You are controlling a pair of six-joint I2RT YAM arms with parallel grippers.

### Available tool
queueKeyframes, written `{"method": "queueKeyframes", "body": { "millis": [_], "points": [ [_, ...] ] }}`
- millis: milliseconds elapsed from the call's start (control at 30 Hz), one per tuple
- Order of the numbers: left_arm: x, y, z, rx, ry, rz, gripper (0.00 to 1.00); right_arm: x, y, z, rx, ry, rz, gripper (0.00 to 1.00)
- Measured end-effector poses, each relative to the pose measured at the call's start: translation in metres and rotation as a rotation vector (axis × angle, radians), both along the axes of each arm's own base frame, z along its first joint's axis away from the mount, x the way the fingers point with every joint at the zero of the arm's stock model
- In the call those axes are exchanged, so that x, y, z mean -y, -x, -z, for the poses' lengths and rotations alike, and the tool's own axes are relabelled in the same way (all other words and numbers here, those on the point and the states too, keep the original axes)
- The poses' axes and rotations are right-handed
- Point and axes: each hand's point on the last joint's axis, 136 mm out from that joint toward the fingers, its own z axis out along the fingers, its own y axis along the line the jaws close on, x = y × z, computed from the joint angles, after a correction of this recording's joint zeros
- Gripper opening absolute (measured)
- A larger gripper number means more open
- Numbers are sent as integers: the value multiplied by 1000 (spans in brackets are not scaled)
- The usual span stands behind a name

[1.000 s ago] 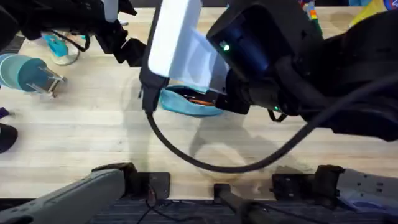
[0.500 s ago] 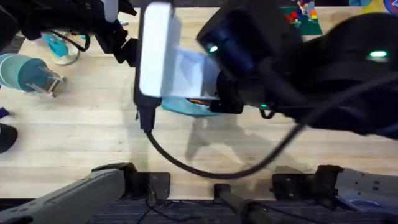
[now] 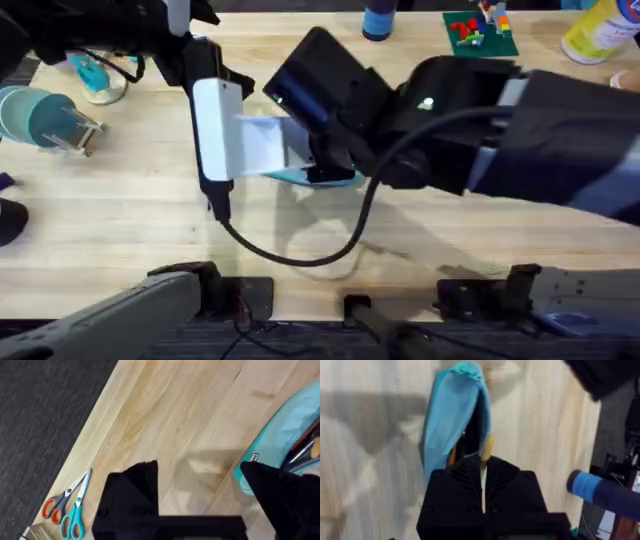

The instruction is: Unzip the bag, pick up the pens from the table one at a time and place them inside, then zip the bag closed.

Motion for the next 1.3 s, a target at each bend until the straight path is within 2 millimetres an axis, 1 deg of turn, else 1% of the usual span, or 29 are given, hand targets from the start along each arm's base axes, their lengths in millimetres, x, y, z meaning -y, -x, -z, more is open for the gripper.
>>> {"method": "queueKeyframes", "body": {
  "millis": [200,433,633,967,1300],
  "points": [
    [0,0,0,0,0,0,994,-3,0,21,-47,34,-27,34],
    [0,0,0,0,0,0,994,-6,-1,31,-67,42,-32,34],
    [0,0,0,0,0,0,994,-6,-1,32,-75,36,-24,34],
    [0,0,0,0,0,0,994,-3,2,34,-124,0,64,34],
    [0,0,0,0,0,0,994,-3,1,34,-132,-13,88,34]
  ]
}}
